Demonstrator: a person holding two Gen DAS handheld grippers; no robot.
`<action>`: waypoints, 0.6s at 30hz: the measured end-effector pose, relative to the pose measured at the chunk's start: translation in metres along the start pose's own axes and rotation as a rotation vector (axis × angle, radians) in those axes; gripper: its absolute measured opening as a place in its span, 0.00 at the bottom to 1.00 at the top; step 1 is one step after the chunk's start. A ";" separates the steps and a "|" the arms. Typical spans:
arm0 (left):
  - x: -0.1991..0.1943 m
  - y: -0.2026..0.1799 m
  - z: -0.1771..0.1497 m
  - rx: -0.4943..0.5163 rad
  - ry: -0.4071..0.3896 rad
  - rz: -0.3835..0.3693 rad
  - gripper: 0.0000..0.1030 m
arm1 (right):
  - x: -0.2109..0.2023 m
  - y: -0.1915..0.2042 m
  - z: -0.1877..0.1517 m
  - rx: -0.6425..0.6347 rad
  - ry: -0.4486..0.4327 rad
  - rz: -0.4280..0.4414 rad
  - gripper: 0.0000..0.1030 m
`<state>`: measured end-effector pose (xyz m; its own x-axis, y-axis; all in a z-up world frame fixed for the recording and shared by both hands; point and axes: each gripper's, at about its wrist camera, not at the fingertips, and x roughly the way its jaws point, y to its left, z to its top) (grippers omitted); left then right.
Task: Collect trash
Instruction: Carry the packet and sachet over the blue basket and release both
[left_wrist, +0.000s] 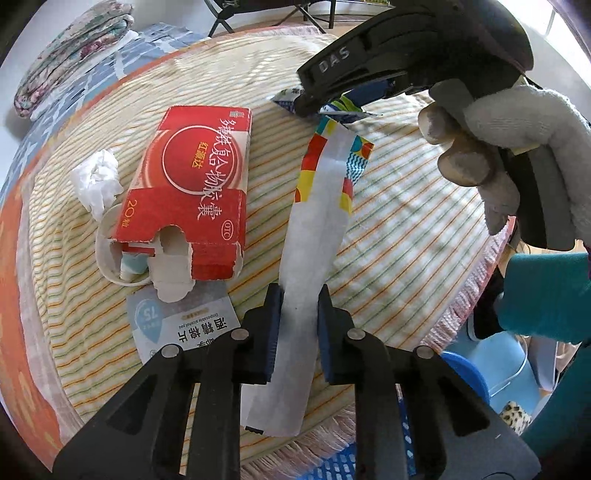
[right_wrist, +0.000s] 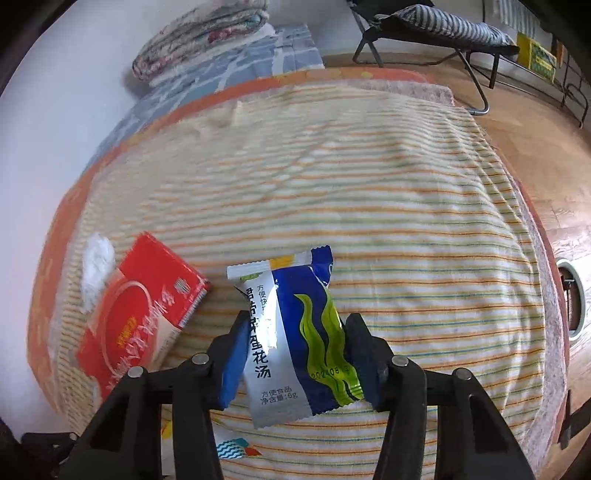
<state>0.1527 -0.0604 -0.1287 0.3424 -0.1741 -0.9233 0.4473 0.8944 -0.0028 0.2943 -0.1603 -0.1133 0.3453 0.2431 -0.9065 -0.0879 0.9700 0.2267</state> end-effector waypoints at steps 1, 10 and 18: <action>-0.002 0.000 0.000 -0.001 -0.006 0.003 0.16 | -0.005 -0.001 0.000 0.001 -0.013 0.000 0.52; -0.030 0.000 -0.009 -0.032 -0.042 0.004 0.16 | -0.052 -0.008 -0.012 -0.017 -0.081 0.032 0.52; -0.067 0.008 -0.024 -0.078 -0.090 0.015 0.16 | -0.093 -0.006 -0.042 -0.052 -0.121 0.079 0.52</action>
<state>0.1138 -0.0316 -0.0763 0.4229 -0.1935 -0.8853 0.3769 0.9260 -0.0224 0.2231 -0.1885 -0.0449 0.4455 0.3200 -0.8361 -0.1661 0.9473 0.2740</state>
